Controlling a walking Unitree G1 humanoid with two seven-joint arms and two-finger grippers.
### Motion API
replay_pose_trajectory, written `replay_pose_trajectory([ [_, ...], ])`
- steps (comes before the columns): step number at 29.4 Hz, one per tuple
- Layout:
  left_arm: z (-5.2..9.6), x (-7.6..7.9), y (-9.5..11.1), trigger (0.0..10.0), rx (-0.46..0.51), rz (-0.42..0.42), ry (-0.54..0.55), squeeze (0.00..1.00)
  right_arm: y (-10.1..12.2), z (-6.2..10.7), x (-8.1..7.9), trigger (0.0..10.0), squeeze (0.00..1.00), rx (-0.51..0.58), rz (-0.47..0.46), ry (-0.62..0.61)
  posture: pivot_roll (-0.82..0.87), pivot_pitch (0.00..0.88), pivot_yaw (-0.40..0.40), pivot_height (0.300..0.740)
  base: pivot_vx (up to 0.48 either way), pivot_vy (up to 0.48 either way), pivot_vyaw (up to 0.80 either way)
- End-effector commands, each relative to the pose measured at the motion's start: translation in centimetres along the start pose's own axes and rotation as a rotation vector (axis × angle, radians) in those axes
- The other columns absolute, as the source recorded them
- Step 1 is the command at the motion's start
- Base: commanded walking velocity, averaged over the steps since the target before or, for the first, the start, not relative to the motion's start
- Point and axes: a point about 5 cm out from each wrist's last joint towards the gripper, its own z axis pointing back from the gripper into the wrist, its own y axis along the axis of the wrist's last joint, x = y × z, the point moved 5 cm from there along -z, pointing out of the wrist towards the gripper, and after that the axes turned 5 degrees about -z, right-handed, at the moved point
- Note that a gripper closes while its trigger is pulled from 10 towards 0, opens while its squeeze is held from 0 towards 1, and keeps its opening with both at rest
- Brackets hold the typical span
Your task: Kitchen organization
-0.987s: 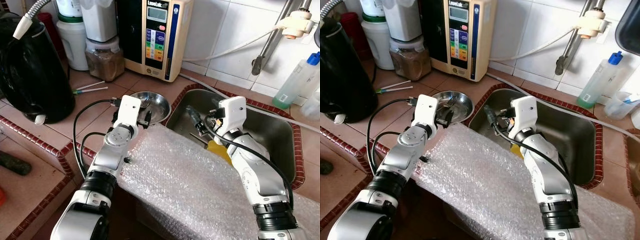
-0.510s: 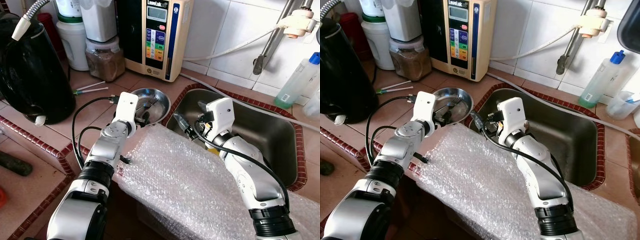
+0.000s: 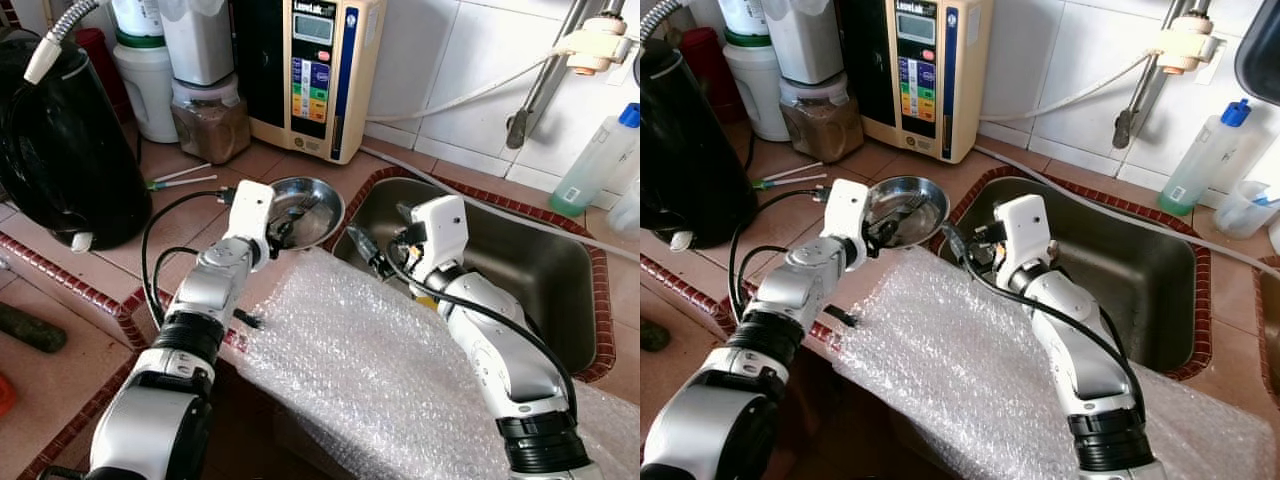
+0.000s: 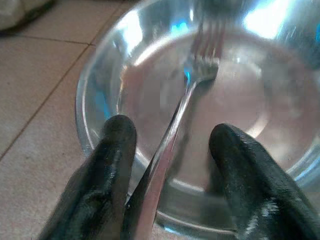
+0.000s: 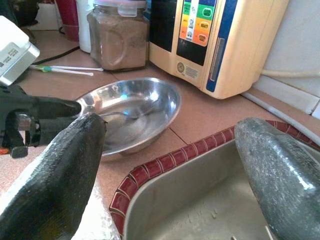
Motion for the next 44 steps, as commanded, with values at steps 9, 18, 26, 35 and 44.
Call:
replay_pose_trajectory([
  [9, -0.1, 0.9, -0.2, 0.0, -0.065, -0.053, -0.101, 0.0, 0.7, -0.2, 0.2, 10.0, 0.0, 0.015, 0.011, -0.002, 0.06, 0.0, -0.005, 0.74, 0.0, 0.0, 0.0],
  [18, -0.1, 0.3, -0.6, 0.0, -0.083, -0.069, -0.073, 0.0, 0.5, -0.2, 0.4, 10.0, 0.0, 0.01, 0.013, -0.008, 0.06, 0.0, -0.005, 0.74, 0.0, 0.0, 0.0],
  [26, 0.1, -0.2, -1.4, 0.0, -0.116, -0.075, -0.072, 0.0, 0.4, -0.2, 0.6, 10.0, 0.0, 0.008, 0.013, -0.015, 0.06, 0.0, -0.005, 0.74, 0.0, 0.0, 0.0],
  [35, 0.5, -1.8, -2.2, 0.0, -0.145, -0.177, -0.048, 0.0, 0.3, -0.3, 0.5, 10.0, 0.0, 0.008, 0.009, -0.015, 0.07, 0.0, -0.003, 0.74, 0.0, 0.0, 0.0],
  [44, 0.8, -2.8, -1.7, 0.0, -0.136, -0.261, -0.022, 0.0, 0.1, -0.3, 0.6, 10.0, 0.0, 0.006, 0.002, -0.019, 0.07, 0.0, -0.006, 0.74, 0.0, 0.0, 0.0],
])
